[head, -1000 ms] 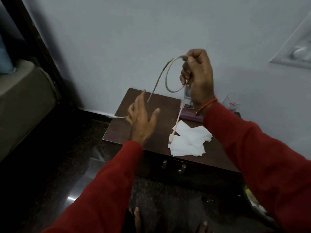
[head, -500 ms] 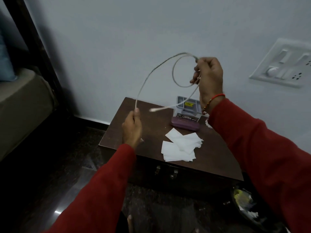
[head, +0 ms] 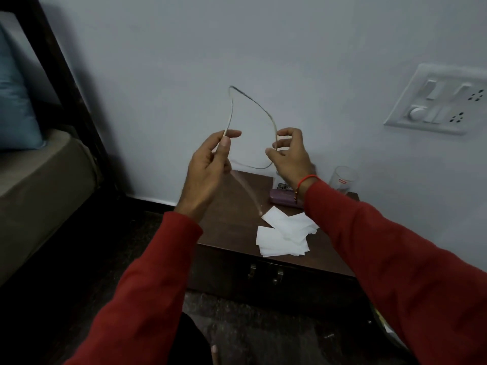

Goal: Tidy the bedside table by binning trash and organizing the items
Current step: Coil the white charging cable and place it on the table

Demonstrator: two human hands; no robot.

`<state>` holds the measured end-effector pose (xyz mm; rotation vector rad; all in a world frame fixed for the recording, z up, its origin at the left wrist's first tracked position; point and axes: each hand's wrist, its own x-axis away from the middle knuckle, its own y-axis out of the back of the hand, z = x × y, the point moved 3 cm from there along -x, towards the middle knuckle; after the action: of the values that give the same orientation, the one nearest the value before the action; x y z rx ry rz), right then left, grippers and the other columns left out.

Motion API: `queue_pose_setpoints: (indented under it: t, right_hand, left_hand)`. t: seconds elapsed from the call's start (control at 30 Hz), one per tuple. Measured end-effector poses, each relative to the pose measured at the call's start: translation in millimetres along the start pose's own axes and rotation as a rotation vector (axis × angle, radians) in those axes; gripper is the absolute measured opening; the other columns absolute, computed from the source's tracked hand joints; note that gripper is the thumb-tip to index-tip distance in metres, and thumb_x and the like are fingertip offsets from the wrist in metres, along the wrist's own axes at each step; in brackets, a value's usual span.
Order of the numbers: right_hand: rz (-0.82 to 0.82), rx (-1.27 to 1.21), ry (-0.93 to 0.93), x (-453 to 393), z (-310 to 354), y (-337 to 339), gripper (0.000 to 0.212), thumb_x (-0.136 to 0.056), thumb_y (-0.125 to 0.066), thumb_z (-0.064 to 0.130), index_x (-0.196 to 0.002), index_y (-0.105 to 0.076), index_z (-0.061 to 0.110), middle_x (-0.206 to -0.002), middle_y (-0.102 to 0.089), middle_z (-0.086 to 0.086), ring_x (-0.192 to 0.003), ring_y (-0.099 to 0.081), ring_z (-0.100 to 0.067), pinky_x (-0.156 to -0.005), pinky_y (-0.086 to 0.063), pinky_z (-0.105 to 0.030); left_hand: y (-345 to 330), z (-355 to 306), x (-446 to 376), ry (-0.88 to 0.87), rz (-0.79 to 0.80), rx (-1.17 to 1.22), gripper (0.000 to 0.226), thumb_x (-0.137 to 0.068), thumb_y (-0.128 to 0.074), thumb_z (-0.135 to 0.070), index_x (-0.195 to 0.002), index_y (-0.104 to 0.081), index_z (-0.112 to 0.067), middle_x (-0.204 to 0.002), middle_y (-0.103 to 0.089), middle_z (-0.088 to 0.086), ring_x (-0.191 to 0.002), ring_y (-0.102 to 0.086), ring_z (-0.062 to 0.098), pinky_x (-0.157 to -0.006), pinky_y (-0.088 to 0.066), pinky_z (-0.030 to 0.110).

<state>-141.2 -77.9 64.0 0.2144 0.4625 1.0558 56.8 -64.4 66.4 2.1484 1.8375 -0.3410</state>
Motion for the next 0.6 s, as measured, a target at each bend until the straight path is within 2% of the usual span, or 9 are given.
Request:
queue_pose_setpoints:
  t: [0.03, 0.1, 0.17, 0.2, 0.27, 0.33, 0.4, 0.5, 0.6]
  right_hand:
    - [-0.009, -0.013, -0.005, -3, 4, -2, 0.039, -0.084, -0.065, 0.019, -0.117, -0.045, 0.020, -0.093, -0.062, -0.003, -0.073, -0.060, -0.015, -0.060, -0.051, -0.029]
    - [-0.036, -0.085, -0.037, -12, 15, -5, 0.035, -0.087, -0.063, 0.024, -0.116, -0.045, 0.022, -0.084, -0.062, -0.005, -0.070, -0.063, -0.015, -0.069, -0.054, -0.034]
    - [-0.050, -0.180, -0.039, -20, 31, -6, 0.026, -0.092, -0.057, 0.024, -0.117, -0.050, 0.020, -0.079, -0.059, -0.005, -0.059, -0.062, -0.010, -0.075, -0.058, -0.039]
    - [-0.062, -0.169, 0.004, -23, 41, -5, 0.022, -0.094, -0.053, 0.022, -0.116, -0.055, 0.019, -0.078, -0.058, -0.002, -0.056, -0.060, -0.009, -0.073, -0.059, -0.039]
    - [-0.048, 0.010, 0.156, -24, 65, -3, 0.021, -0.096, -0.051, 0.020, -0.109, -0.066, 0.015, -0.084, -0.064, 0.000, -0.070, -0.058, -0.010, -0.075, -0.052, -0.030]
    - [0.110, 0.194, 0.259, -15, 83, -3, 0.022, -0.095, -0.053, 0.023, -0.107, -0.070, 0.014, -0.092, -0.070, -0.005, -0.081, -0.057, -0.011, -0.076, -0.043, -0.024]
    - [0.316, 0.348, 0.301, -1, 92, -4, 0.023, -0.095, -0.054, 0.028, -0.108, -0.070, 0.016, -0.084, -0.067, -0.002, -0.078, -0.056, -0.012, -0.071, -0.037, -0.022]
    - [0.451, 0.470, 0.378, 17, 101, 3, 0.023, -0.094, -0.057, 0.033, -0.106, -0.073, 0.021, -0.071, -0.059, 0.008, -0.073, -0.054, -0.011, -0.069, -0.035, -0.021]
    - [0.438, 0.403, 0.425, 27, 113, 21, 0.018, -0.091, -0.061, 0.035, -0.097, -0.074, 0.024, -0.062, -0.058, 0.004, -0.059, -0.051, -0.009, -0.060, -0.039, -0.023]
  left_hand:
    - [1, -10, -3, -0.004, 0.025, 0.007, 0.031, -0.109, -0.043, -0.037, -0.126, -0.067, -0.026, -0.062, -0.035, -0.006, -0.054, -0.034, 0.004, -0.052, -0.035, 0.016]
    - [2, -28, -9, 0.041, 0.078, 0.039, 0.027, -0.108, -0.047, -0.035, -0.120, -0.069, -0.023, -0.058, -0.034, -0.009, -0.050, -0.031, 0.005, -0.046, -0.030, 0.018]
    - [1, -47, -13, 0.107, 0.169, 0.162, 0.026, -0.108, -0.048, -0.029, -0.110, -0.071, -0.018, -0.056, -0.032, -0.010, -0.048, -0.025, 0.007, -0.043, -0.022, 0.021]
    - [-1, -57, -14, 0.135, 0.231, 0.262, 0.027, -0.109, -0.045, -0.026, -0.107, -0.070, -0.016, -0.057, -0.032, -0.008, -0.049, -0.023, 0.008, -0.044, -0.021, 0.022]
    - [-7, -82, -17, 0.171, 0.320, 0.480, 0.029, -0.111, -0.040, -0.025, -0.112, -0.066, -0.013, -0.061, -0.032, -0.006, -0.051, -0.025, 0.009, -0.047, -0.026, 0.024]
    - [-10, -104, -28, 0.169, 0.311, 0.627, 0.028, -0.111, -0.037, -0.024, -0.124, -0.059, -0.012, -0.063, -0.033, -0.005, -0.051, -0.029, 0.008, -0.051, -0.035, 0.026]
    - [-8, -119, -46, 0.153, 0.205, 0.688, 0.027, -0.111, -0.036, -0.021, -0.131, -0.053, -0.013, -0.064, -0.034, -0.005, -0.049, -0.030, 0.007, -0.054, -0.038, 0.028]
    - [1, -122, -72, 0.120, 0.036, 0.511, 0.025, -0.110, -0.034, -0.016, -0.131, -0.048, -0.017, -0.069, -0.041, -0.003, -0.047, -0.034, 0.008, -0.054, -0.045, 0.031]
    - [1, -113, -77, 0.050, 0.020, 0.062, 0.028, -0.108, -0.032, -0.015, -0.131, -0.048, -0.016, -0.077, -0.046, 0.001, -0.051, -0.042, 0.010, -0.053, -0.049, 0.031]
